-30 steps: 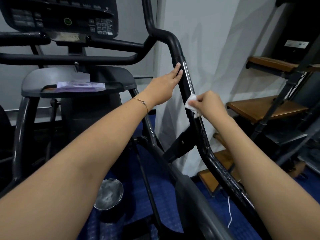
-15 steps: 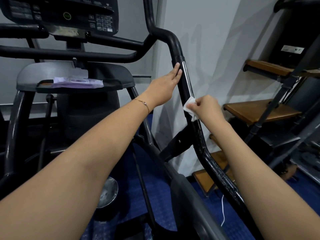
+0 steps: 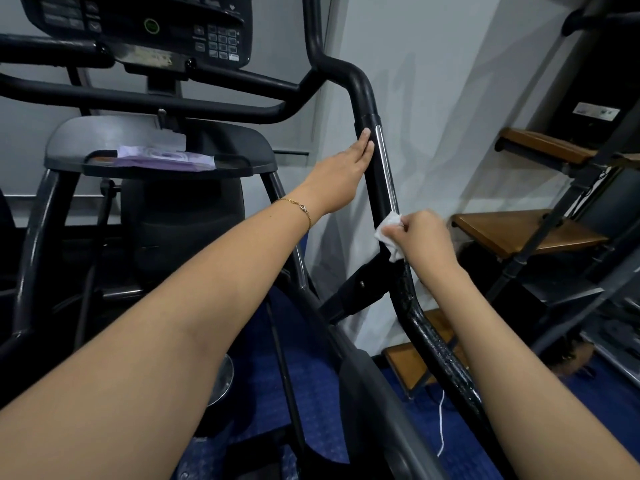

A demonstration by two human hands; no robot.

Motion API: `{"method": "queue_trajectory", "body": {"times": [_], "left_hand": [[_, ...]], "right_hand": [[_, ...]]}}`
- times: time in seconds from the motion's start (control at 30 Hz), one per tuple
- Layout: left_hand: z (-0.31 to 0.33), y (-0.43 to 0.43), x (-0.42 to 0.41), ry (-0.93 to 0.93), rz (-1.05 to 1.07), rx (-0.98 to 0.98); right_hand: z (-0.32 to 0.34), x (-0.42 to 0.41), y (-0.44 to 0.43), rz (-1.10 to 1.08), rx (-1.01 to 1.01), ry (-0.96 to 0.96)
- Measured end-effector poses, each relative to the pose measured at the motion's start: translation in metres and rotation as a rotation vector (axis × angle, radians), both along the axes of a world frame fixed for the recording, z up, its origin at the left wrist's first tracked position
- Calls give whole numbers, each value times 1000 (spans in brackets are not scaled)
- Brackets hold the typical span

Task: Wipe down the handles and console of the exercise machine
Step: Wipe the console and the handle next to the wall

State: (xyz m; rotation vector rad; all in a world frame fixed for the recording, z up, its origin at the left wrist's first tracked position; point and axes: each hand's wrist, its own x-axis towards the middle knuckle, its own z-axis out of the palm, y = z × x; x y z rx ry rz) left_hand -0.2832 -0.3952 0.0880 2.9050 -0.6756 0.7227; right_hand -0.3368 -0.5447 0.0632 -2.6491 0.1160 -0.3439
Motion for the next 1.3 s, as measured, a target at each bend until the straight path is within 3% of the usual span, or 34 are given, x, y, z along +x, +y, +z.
{"method": "queue_trajectory", "body": {"times": [0.1,0.2,0.3,0.4,0.57,0.67,0.77,0.9,0.93,1.03,1.2,1.3], "left_hand": [[1,-1,3,44,6,-7],[6,-3,0,156,-28,-203],[-5,-13,-13,320,-38,-770],[-34,-27,-36,617,-35,-1335],[-56,-25,-73,948,-231,-1851],[-58,-23,-85,1079,-338,-1900],[-59,-24,-90,1088,-330,-1925],[-62,-20,-83,945,-175,-2033],[-63,-18,-77,880,-107,-2076],[-62,-16,-51,696,91,-2121],[-54,-51,-33,586,9,-1697],[-89,-77,-56,566,-68,-1598]], "right_hand": [[8,8,0,16,41,-8],[12,15,8,35,87,-97],[0,9,3,22,-52,-136],[4,-12,-9,41,-92,-95],[19,-32,-4,258,-78,-247],[19,-38,7,353,-183,-256],[19,-37,11,412,-225,-210],[30,-37,2,502,96,-105],[32,-31,-3,472,49,-143],[34,-16,-13,391,-442,-84],[30,-12,-11,374,-600,43],[33,-12,-9,364,-645,69]]}}
